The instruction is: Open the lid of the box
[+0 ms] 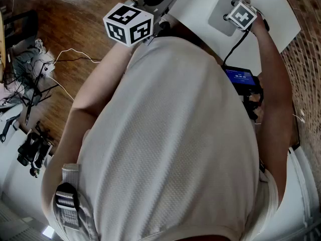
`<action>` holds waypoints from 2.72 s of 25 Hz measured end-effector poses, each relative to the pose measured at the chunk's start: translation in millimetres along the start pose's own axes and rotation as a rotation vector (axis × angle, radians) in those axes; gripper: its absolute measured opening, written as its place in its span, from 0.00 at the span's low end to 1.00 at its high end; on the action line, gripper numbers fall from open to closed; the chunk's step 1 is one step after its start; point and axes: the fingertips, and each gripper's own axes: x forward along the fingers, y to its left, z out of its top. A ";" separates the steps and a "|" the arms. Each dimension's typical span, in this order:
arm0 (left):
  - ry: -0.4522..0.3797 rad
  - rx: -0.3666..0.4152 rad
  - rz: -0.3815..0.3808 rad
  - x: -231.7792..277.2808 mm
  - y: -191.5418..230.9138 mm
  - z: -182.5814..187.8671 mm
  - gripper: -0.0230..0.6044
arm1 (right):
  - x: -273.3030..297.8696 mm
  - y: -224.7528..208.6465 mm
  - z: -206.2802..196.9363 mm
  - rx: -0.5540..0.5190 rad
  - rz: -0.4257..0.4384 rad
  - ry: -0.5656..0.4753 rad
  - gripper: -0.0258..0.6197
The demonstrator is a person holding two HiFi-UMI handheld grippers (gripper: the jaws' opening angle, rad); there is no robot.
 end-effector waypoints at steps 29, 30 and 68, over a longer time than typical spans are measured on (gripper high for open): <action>0.115 0.108 -0.133 62.0 -82.6 -14.3 0.04 | 41.8 33.8 -224.4 0.302 -0.007 0.058 0.49; 0.114 0.105 -0.134 62.1 -81.6 -15.2 0.04 | 39.8 34.6 -224.1 0.304 -0.007 0.054 0.49; 0.016 0.172 -0.267 91.0 -99.6 36.4 0.04 | -284.8 16.8 -6.0 0.353 -0.343 -1.168 0.04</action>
